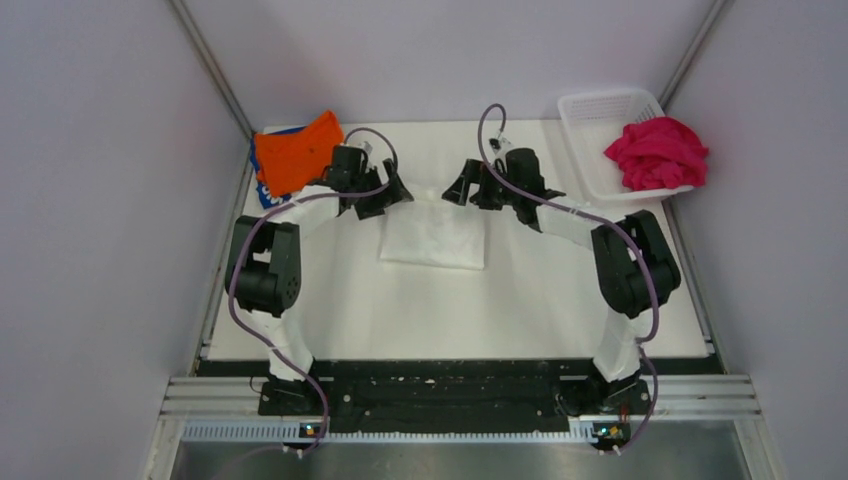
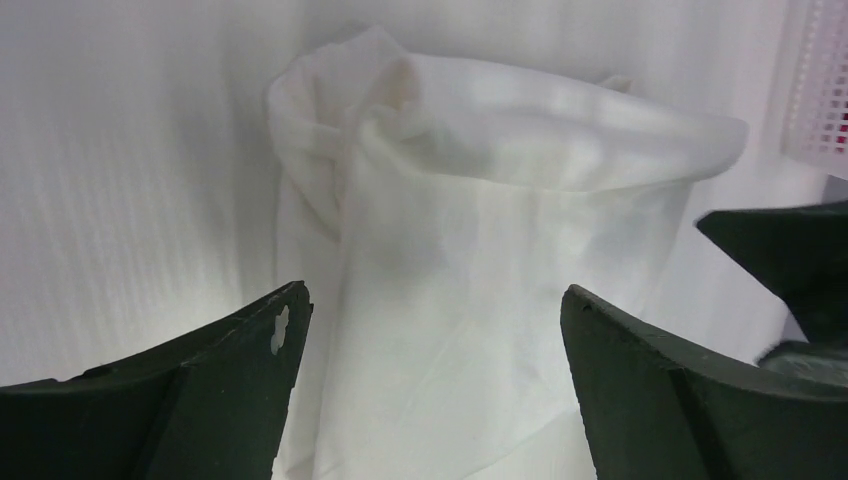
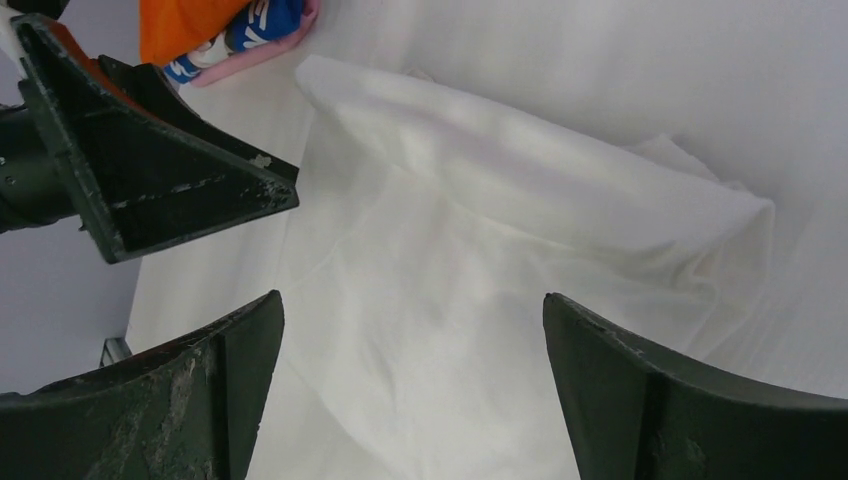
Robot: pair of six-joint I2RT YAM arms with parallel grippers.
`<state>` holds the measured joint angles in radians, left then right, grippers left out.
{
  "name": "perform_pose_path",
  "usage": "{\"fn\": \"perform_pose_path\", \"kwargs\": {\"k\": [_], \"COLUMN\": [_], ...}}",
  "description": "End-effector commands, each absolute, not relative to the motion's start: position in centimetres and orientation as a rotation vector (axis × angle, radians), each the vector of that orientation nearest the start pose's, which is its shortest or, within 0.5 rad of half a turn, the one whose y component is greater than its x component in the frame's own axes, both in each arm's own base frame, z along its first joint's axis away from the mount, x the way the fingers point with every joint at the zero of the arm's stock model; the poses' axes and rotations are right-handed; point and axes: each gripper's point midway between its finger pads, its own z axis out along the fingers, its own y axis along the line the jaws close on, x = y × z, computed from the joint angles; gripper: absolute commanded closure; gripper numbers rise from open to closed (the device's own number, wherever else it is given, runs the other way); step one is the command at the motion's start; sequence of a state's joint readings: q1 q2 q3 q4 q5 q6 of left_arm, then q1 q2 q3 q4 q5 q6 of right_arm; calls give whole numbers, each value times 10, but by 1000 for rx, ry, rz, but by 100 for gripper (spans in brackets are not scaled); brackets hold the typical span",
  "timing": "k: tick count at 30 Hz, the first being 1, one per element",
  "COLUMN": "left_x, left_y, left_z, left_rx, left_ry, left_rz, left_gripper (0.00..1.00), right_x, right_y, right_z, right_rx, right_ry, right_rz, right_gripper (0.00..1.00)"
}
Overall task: Fold and stack the t-shirts
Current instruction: Fold the long partially folded tshirt into a neat square, then put the neatly folded tshirt into the corner of the board with the left arm
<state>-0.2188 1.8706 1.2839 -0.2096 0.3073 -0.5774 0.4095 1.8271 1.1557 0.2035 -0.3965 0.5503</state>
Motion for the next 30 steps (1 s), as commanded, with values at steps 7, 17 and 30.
{"fn": "perform_pose_path", "kwargs": {"k": [7, 17, 30], "left_x": [498, 534, 527], "left_y": [-227, -223, -218], "left_z": [143, 77, 87], "left_rx": [-79, -141, -117], "left_ry": [2251, 2391, 2393], "left_rz": [-1014, -897, -863], "left_gripper": [1, 1, 1], "right_x": [473, 505, 504], "right_y": [309, 298, 289], "right_z": [138, 95, 101], "right_rx": [-111, -25, -110], "right_ry": [2095, 2164, 2198], "right_rz": [1067, 1059, 1029], "right_gripper": [1, 1, 1]}}
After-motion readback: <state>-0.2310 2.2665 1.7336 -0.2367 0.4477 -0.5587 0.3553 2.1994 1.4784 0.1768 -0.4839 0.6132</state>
